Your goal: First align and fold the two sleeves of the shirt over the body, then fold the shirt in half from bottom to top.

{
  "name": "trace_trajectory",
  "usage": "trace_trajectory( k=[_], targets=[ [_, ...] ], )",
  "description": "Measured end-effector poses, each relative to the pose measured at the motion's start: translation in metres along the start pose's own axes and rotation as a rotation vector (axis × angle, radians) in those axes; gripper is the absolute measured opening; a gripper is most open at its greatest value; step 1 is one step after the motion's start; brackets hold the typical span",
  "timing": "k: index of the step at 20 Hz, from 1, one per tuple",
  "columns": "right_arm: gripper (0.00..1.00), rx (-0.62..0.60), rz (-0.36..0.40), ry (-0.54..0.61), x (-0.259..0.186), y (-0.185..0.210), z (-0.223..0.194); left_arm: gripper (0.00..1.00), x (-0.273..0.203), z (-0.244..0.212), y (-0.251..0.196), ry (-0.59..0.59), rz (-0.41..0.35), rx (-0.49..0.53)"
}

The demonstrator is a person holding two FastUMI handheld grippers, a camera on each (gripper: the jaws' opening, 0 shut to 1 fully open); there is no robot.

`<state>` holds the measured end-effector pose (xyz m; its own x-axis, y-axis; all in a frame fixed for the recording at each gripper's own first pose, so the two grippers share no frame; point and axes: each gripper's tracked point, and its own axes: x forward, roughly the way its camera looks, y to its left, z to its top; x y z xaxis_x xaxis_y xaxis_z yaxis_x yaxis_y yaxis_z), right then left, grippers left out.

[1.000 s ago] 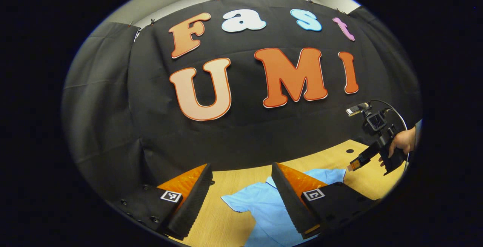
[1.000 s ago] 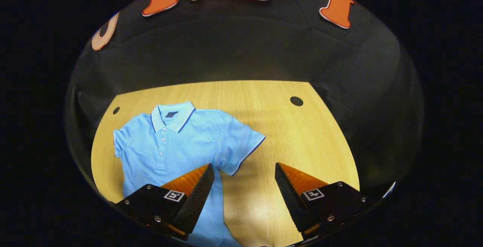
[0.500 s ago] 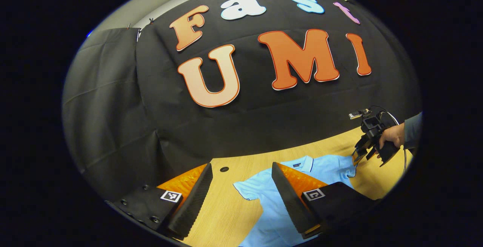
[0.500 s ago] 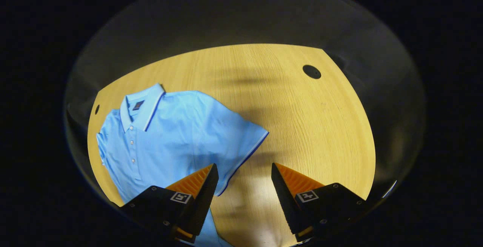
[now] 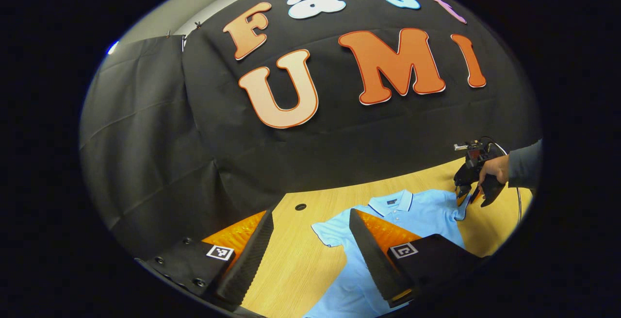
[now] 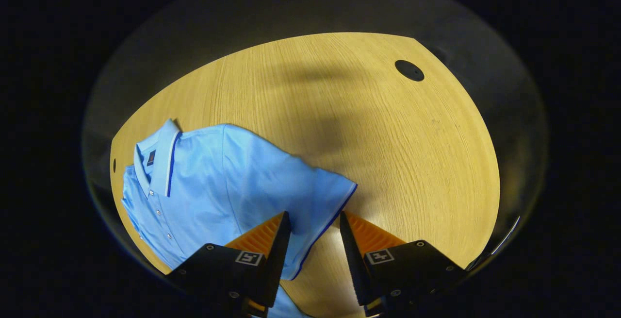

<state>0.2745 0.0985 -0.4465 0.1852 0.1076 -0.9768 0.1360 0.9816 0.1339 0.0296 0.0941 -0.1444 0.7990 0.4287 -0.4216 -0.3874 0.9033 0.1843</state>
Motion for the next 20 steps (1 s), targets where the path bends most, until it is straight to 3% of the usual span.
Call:
trace_trajectory(
  k=[1,5,7,11,14,20],
  targets=[
    [0.48,0.008,-0.003,-0.005,0.000,0.000,0.002,1.00,0.000,-0.002,0.001,0.006,0.004,0.002],
    [0.13,-0.002,0.023,-0.030,0.001,0.006,0.005,1.00,-0.003,-0.009,0.000,0.033,0.005,-0.009],
    [0.04,-0.002,0.108,-0.013,-0.006,0.024,0.002,1.00,-0.004,-0.010,-0.002,0.037,-0.007,-0.020],
    [0.02,0.017,0.227,-0.092,-0.026,0.052,0.022,1.00,-0.002,-0.014,0.005,0.049,0.007,-0.029],
    [0.02,0.004,0.323,-0.086,-0.038,0.080,0.018,1.00,0.001,-0.021,0.008,0.069,0.009,-0.059],
    [0.02,-0.081,0.419,-0.106,-0.051,0.132,0.014,1.00,0.016,-0.038,0.029,0.109,0.035,-0.124]
  ],
)
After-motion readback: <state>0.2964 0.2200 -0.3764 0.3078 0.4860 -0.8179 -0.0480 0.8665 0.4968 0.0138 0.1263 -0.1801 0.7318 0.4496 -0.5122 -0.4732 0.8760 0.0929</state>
